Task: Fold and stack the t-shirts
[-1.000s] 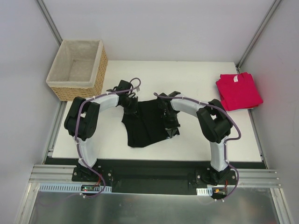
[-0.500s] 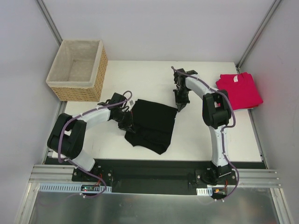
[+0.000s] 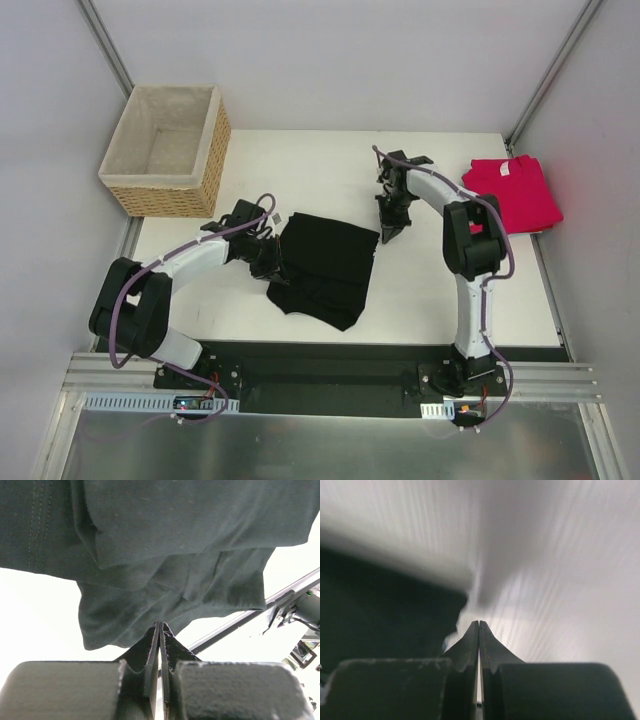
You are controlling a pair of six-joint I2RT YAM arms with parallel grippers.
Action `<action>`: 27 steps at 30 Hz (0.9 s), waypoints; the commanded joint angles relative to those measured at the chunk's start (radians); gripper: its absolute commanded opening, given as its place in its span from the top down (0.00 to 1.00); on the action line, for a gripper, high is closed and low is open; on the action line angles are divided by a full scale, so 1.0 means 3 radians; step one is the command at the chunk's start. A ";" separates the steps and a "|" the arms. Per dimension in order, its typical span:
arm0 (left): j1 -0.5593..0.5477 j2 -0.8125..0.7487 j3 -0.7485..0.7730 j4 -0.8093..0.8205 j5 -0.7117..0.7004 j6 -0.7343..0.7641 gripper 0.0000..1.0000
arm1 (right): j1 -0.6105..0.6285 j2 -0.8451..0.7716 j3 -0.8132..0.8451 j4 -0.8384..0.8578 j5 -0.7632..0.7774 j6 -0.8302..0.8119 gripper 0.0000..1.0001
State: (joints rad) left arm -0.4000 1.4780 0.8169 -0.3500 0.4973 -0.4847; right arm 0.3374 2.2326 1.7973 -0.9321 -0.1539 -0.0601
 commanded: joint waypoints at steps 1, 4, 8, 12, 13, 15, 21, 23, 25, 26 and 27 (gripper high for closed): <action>-0.0027 -0.0207 0.0298 -0.0112 -0.0026 0.0020 1.00 | 0.0026 -0.1022 -0.0657 0.0126 -0.0131 0.0190 0.99; -0.0022 -0.0212 0.0533 -0.0142 -0.0133 0.0102 1.00 | 0.0107 -0.1625 -0.1076 0.0243 -0.0121 0.0425 0.99; -0.0017 -0.0004 0.0784 -0.0199 -0.0272 0.0230 1.00 | 0.0342 -0.2001 -0.1225 0.0254 -0.0202 0.0579 0.99; -0.0017 0.0242 0.0943 -0.0209 -0.0476 0.0367 1.00 | 0.0623 -0.1991 -0.1302 0.0289 -0.0228 0.0726 0.99; -0.0012 0.0293 0.0994 -0.0209 -0.0567 0.0398 1.00 | 0.0680 -0.1971 -0.1343 0.0320 -0.0228 0.0767 0.99; 0.0004 0.0437 0.1040 -0.0214 -0.0634 0.0485 1.00 | 0.0823 -0.1879 -0.1475 0.0463 -0.0233 0.0859 0.99; 0.0085 0.0606 0.1102 -0.0193 -0.1064 0.0664 1.00 | 0.1109 -0.1593 -0.1681 0.0678 -0.0147 0.1013 0.99; 0.0157 0.0662 0.1081 -0.0188 -0.1080 0.0710 1.00 | 0.1196 -0.1521 -0.1681 0.0622 -0.0080 0.1034 0.99; 0.0223 0.0728 0.1040 -0.0178 -0.1070 0.0751 1.00 | 0.1278 -0.1424 -0.1645 0.0546 0.0006 0.1039 0.99; 0.0234 0.0744 0.1030 -0.0158 -0.1059 0.0767 1.00 | 0.1294 -0.1398 -0.1635 0.0525 0.0017 0.1034 0.99; 0.0239 0.0759 0.0979 -0.0142 -0.1064 0.0782 1.00 | 0.1309 -0.1373 -0.1624 0.0515 0.0037 0.1039 0.99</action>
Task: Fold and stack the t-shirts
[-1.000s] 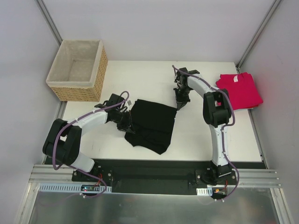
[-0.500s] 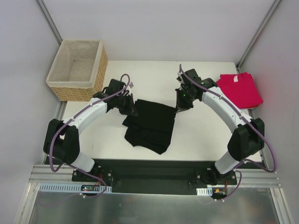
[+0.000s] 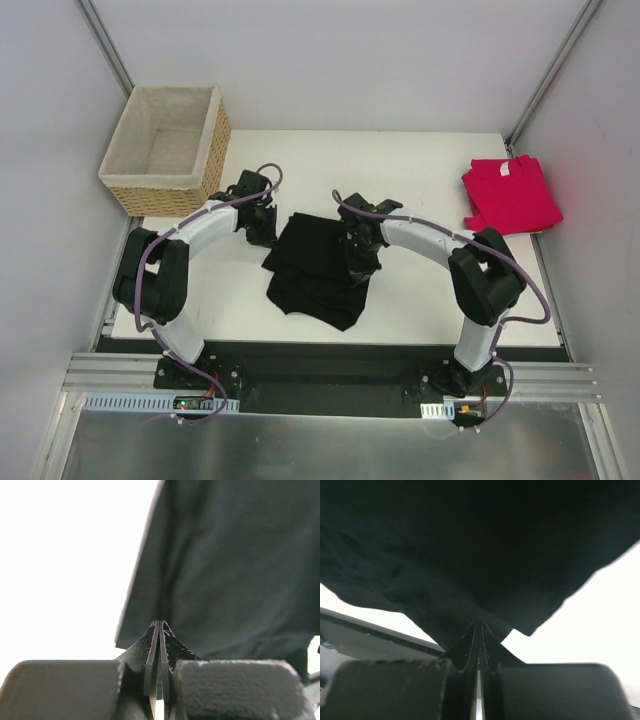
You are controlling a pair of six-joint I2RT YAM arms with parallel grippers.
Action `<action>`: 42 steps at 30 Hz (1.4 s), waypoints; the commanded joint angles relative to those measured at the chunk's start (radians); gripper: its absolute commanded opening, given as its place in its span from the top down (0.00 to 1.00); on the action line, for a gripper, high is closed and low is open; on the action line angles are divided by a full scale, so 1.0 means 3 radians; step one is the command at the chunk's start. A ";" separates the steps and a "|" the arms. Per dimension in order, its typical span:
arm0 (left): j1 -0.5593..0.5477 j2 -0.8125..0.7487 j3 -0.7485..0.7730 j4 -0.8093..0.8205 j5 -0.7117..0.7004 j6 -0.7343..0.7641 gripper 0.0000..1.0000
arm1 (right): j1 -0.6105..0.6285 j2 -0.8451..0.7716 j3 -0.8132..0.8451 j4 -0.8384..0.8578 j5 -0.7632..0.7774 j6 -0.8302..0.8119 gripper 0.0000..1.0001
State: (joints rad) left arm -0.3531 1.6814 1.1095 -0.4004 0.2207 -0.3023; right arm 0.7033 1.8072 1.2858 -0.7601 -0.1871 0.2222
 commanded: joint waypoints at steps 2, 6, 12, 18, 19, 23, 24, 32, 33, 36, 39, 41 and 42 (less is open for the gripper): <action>0.0098 0.0132 -0.0052 0.0097 -0.0112 0.0169 1.00 | 0.0125 0.0132 0.0132 -0.0130 0.0240 0.0088 0.99; 0.0098 0.0245 -0.0211 0.0209 0.0021 0.0093 1.00 | 0.0161 0.0331 0.0209 -0.0222 0.0307 0.0052 0.99; 0.0098 0.0194 -0.0451 0.0296 0.0225 -0.0076 1.00 | 0.0172 0.0526 0.0320 -0.0268 0.0388 -0.0035 0.99; 0.0067 -0.0025 -0.0773 0.0291 0.0394 -0.0286 1.00 | 0.0090 0.0852 0.0745 -0.0559 0.0603 -0.0280 0.99; 0.0062 -0.0071 -0.0809 0.0286 0.0394 -0.0301 1.00 | 0.0049 0.0894 0.0862 -0.0570 0.0603 -0.0341 0.99; 0.0042 -0.0296 -0.1008 0.0281 0.0415 -0.0368 1.00 | -0.0135 0.0986 0.1113 -0.0641 0.0603 -0.0485 0.99; 0.0042 -0.0378 -0.1029 0.0271 0.0415 -0.0373 1.00 | -0.0191 0.1001 0.1149 -0.0692 0.0603 -0.0500 0.99; -0.0004 -0.0542 -0.0907 0.0164 0.0507 -0.0419 1.00 | -0.0263 0.0838 0.1028 -0.0652 0.0460 -0.0440 0.99; -0.0019 -0.0537 -0.0876 0.0143 0.0492 -0.0419 1.00 | -0.0263 0.0792 0.0976 -0.0586 0.0409 -0.0414 0.99; -0.0040 -0.0512 -0.0733 0.0102 0.0492 -0.0409 1.00 | -0.0268 0.0664 0.0813 -0.0514 0.0388 -0.0337 0.99; -0.0060 -0.0491 -0.0626 0.0046 0.0502 -0.0404 1.00 | -0.0273 0.0562 0.0725 -0.0514 0.0414 -0.0316 0.99; -0.0076 -0.0511 -0.0585 0.0031 0.0497 -0.0393 1.00 | -0.0268 0.0496 0.0715 -0.0519 0.0434 -0.0306 0.99; -0.0086 -0.0517 -0.0589 0.0021 0.0497 -0.0388 1.00 | -0.0273 0.0485 0.0710 -0.0524 0.0445 -0.0301 0.99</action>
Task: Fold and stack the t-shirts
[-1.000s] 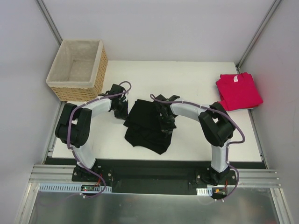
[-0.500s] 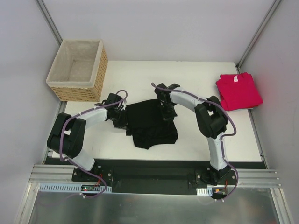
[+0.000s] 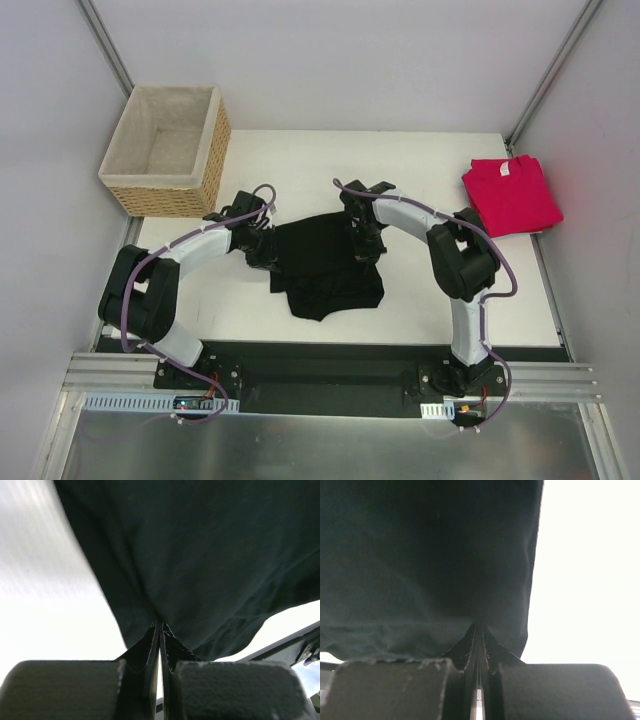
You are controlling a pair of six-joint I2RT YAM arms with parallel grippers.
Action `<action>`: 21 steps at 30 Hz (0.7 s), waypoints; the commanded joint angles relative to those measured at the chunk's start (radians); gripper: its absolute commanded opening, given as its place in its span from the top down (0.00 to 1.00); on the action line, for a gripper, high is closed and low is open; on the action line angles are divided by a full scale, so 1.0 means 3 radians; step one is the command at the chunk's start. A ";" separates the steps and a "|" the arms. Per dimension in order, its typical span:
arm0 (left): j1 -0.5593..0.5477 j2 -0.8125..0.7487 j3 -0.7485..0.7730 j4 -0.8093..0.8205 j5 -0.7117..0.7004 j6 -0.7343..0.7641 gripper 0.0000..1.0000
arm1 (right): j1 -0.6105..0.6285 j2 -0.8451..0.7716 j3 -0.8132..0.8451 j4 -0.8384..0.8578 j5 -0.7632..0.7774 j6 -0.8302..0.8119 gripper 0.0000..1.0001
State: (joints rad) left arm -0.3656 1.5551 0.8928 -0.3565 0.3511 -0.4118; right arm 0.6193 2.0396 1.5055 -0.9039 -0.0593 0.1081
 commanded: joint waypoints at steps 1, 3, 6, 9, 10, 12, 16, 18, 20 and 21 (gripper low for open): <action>-0.0044 -0.0106 0.0133 -0.0136 0.0052 -0.0023 1.00 | -0.0004 -0.0294 -0.0018 -0.0045 0.0019 0.0079 0.99; -0.0044 -0.0137 0.0112 -0.0151 0.0046 -0.0023 1.00 | -0.0019 -0.0310 -0.0007 -0.0050 0.0019 0.0084 0.99; -0.0044 -0.0178 0.0066 -0.0156 0.0036 -0.0018 1.00 | -0.0029 -0.0305 0.0018 -0.0055 0.0004 0.0095 0.99; -0.0039 -0.0214 0.0025 -0.0162 0.0011 -0.0008 1.00 | -0.0029 -0.0294 0.0034 -0.0055 -0.0017 0.0105 0.99; -0.0044 -0.0214 0.0020 -0.0162 -0.0005 -0.0003 1.00 | -0.0029 -0.0294 0.0029 -0.0055 -0.0012 0.0105 0.99; -0.0044 -0.0168 0.0005 -0.0156 -0.0035 0.0007 1.00 | -0.0029 -0.0300 0.0029 -0.0060 -0.0012 0.0100 0.99; -0.0044 -0.0030 0.0046 -0.0157 -0.0030 0.0013 1.00 | -0.0029 -0.0335 -0.0028 -0.0065 0.0019 0.0100 0.99; -0.0044 0.0057 0.0066 -0.0146 -0.0040 0.0018 1.00 | -0.0024 -0.0356 -0.0084 -0.0060 0.0044 0.0100 0.99; -0.0044 0.0149 0.0107 -0.0136 -0.0051 0.0033 1.00 | -0.0034 -0.0361 -0.0125 -0.0025 0.0065 0.0100 0.99; -0.0044 0.0180 0.0122 -0.0126 -0.0051 0.0043 1.00 | -0.0040 -0.0351 -0.0206 0.0016 0.0060 0.0105 0.99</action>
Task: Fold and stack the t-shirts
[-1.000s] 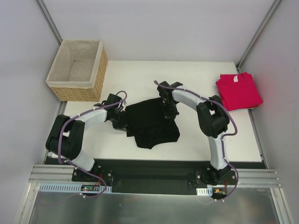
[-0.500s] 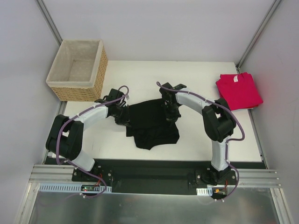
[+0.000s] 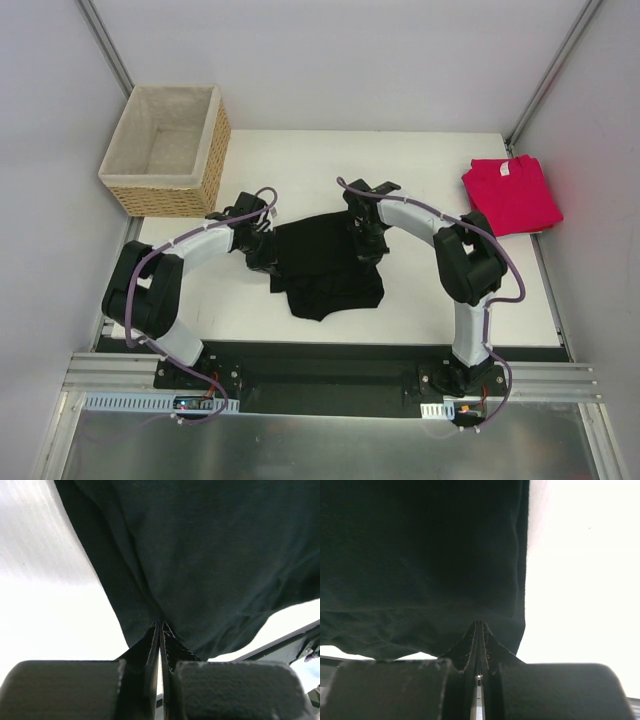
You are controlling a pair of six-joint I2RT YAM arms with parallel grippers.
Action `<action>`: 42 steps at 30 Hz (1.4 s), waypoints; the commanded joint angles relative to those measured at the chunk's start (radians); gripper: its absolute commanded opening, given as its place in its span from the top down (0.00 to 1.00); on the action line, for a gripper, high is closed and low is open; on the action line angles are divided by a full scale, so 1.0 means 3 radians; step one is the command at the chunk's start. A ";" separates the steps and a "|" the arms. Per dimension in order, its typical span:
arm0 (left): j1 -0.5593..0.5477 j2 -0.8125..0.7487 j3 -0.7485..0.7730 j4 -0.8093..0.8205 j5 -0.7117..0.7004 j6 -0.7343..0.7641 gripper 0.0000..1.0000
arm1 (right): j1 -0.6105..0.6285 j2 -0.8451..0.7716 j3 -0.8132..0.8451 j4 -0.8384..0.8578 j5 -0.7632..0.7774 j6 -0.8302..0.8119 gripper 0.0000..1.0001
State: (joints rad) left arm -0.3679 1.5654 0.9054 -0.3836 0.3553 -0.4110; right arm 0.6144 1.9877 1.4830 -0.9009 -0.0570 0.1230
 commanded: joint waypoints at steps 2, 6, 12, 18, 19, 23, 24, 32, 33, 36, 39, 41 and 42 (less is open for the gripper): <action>-0.0037 0.0253 0.0147 -0.0020 -0.0060 0.0071 1.00 | -0.0099 -0.0127 -0.0228 0.0184 -0.0176 0.0116 0.99; -0.0037 0.0427 0.0254 -0.0010 -0.0024 0.0102 1.00 | -0.0141 -0.0065 -0.0362 0.0359 -0.0357 0.0260 0.99; -0.0037 0.0795 0.0505 -0.0010 0.0032 0.0179 1.00 | -0.0120 -0.0116 -0.0464 0.0446 -0.0464 0.0393 0.99; -0.0036 0.1132 0.0863 -0.0030 0.0155 0.0194 1.00 | -0.0049 -0.0265 -0.0658 0.0589 -0.0582 0.0592 0.99; -0.0037 0.1158 0.0908 -0.0030 0.0175 0.0189 1.00 | -0.0023 -0.0270 -0.0658 0.0584 -0.0582 0.0602 0.99; -0.0057 0.1153 0.0929 -0.0041 0.0217 0.0220 1.00 | 0.0048 -0.0244 -0.0653 0.0559 -0.0582 0.0638 0.99; -0.0057 0.1148 0.0924 -0.0061 0.0247 0.0255 1.00 | 0.0069 -0.0244 -0.0648 0.0559 -0.0587 0.0648 0.99; -0.0057 0.0954 0.0781 -0.0189 0.0201 0.0393 1.00 | 0.0192 -0.0214 -0.0592 0.0324 -0.0347 0.0521 0.99; -0.0057 0.0923 0.0761 -0.0204 0.0191 0.0404 1.00 | 0.0187 -0.0244 -0.0602 0.0293 -0.0316 0.0515 0.99; -0.0057 0.0826 0.0679 -0.0235 0.0196 0.0424 1.00 | 0.0176 -0.0275 -0.0628 0.0227 -0.0189 0.0454 0.99; -0.0057 0.0749 0.0613 -0.0261 0.0165 0.0424 1.00 | 0.0161 -0.0285 -0.0597 0.0135 -0.0091 0.0362 0.99; -0.0057 0.0708 0.0592 -0.0276 0.0165 0.0429 1.00 | 0.0130 -0.0306 -0.0587 0.0073 -0.0015 0.0311 0.99; -0.0057 0.0698 0.0577 -0.0286 0.0160 0.0429 1.00 | 0.0125 -0.0316 -0.0582 0.0058 -0.0004 0.0291 0.99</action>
State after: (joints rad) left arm -0.3706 1.8271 1.1038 -0.4126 0.4145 -0.3164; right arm 0.6621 1.9354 1.2976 -0.8242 -0.1455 0.2531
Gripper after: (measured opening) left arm 0.002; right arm 0.011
